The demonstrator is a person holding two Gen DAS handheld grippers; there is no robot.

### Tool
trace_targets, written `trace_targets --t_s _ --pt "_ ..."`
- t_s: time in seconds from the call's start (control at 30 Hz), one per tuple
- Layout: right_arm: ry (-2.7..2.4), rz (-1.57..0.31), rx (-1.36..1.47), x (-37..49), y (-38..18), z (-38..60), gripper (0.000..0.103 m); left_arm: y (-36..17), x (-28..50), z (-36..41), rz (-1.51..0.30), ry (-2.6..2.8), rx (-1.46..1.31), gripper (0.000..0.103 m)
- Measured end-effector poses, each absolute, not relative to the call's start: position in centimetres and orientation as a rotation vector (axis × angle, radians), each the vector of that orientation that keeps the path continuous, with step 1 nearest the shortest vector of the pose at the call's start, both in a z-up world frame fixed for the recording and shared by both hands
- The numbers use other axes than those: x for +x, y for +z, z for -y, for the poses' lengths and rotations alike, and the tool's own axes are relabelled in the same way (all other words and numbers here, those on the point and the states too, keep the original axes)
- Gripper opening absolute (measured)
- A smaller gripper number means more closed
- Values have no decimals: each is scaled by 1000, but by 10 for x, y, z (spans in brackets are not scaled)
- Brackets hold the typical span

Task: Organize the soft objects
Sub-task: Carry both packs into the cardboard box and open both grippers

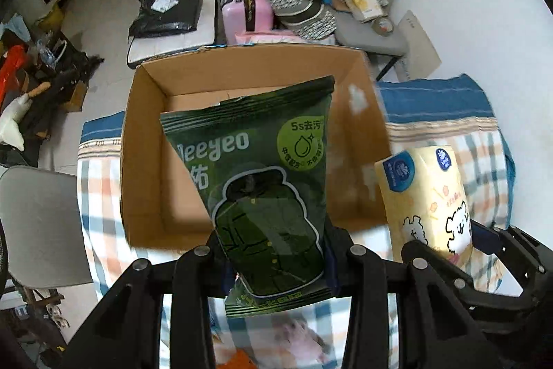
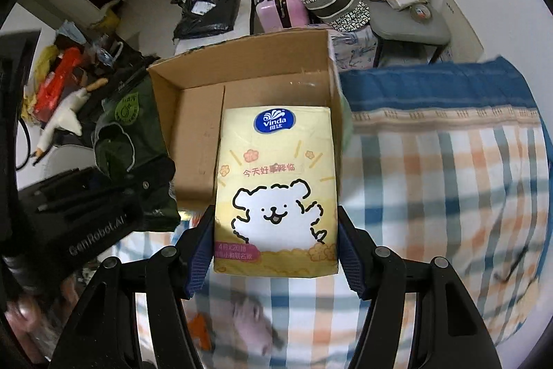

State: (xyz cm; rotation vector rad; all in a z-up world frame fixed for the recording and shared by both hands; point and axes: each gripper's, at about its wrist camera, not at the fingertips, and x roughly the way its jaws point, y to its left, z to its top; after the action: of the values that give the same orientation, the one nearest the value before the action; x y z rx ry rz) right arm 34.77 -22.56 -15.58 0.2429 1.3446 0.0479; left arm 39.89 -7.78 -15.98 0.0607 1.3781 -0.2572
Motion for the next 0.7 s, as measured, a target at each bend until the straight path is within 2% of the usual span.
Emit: trace_targets --t_s 0.37,0.7 --pt "-26 -1399 206 461 -237 207 66 -250 515 71 -1548 -315 -11 35" --pt "-40 -1419 152 501 -284 198 66 -297 554 88 -1627 -400 -15 36"
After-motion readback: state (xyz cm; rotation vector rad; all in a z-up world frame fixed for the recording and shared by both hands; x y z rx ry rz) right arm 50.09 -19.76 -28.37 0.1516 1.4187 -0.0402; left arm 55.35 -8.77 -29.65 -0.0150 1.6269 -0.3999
